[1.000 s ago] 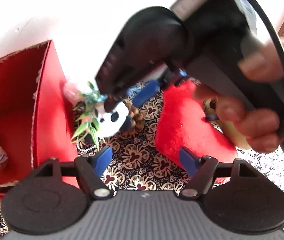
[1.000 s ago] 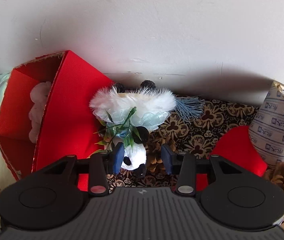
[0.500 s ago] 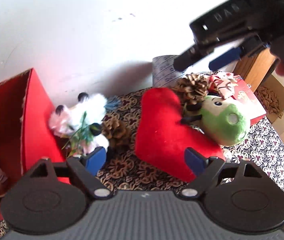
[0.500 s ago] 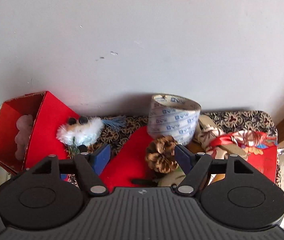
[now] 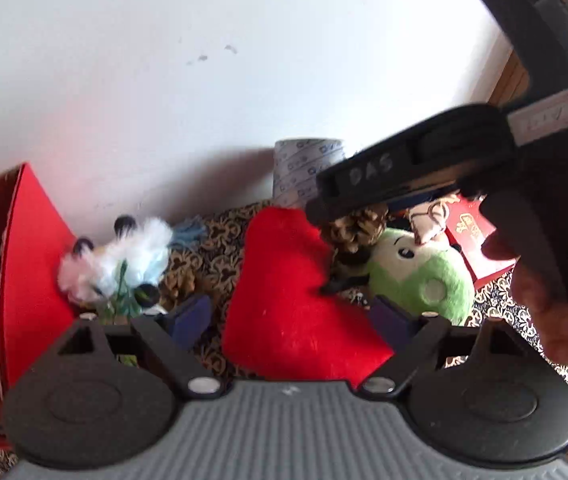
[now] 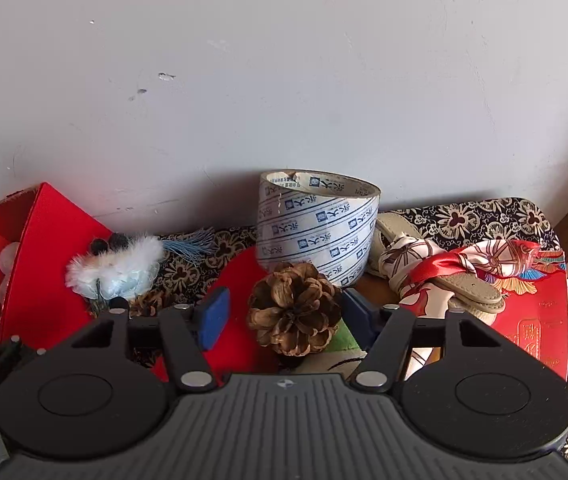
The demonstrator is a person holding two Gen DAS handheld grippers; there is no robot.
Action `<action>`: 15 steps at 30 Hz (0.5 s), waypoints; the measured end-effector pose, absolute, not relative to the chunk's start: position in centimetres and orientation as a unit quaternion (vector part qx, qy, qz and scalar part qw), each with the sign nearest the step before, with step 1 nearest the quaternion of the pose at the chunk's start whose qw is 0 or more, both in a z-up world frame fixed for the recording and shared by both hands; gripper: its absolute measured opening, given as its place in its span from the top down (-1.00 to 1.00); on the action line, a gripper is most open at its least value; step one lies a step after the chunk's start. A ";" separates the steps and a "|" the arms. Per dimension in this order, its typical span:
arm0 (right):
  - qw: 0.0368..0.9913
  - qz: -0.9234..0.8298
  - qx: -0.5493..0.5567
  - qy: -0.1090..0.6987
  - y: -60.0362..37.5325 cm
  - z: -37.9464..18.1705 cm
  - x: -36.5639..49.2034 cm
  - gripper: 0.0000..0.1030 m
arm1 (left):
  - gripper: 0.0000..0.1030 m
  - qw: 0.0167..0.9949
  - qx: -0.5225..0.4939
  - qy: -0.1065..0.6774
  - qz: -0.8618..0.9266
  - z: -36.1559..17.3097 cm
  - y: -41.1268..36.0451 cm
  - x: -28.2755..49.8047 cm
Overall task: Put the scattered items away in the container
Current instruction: 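Close the right gripper on the brown pine cone and lift it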
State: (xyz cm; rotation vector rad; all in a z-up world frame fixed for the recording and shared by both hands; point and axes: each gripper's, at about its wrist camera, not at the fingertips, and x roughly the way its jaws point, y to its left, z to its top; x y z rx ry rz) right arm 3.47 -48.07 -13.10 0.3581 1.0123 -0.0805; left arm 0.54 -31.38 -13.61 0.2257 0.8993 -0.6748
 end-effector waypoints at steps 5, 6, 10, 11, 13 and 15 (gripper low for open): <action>0.852 -0.023 0.192 0.487 -49.3 -12.9 3.3 -0.02 | -0.72 0.839 0.151 0.396 -0.341 -14.1 -35.1 1.1; 0.850 -0.019 0.197 0.488 -49.6 -12.8 3.3 -0.02 | -0.72 0.837 0.152 0.397 -0.344 -14.4 -35.7 1.3; 0.844 -0.007 0.214 0.492 -50.6 -12.6 3.1 -0.01 | -0.66 0.831 0.154 0.400 -0.354 -15.3 -37.6 2.1; 0.842 -0.004 0.218 0.493 -50.9 -12.6 3.1 -0.01 | -0.55 0.832 0.155 0.397 -0.356 -15.3 -38.0 2.1; 0.839 0.003 0.227 0.494 -51.4 -12.5 3.0 -0.01 | -0.18 0.825 0.153 0.403 -0.365 -15.3 -38.4 2.2; 0.843 0.008 0.229 0.487 -51.4 -11.7 2.5 -0.01 | -0.06 0.822 0.140 0.409 -0.370 -15.0 -38.4 2.2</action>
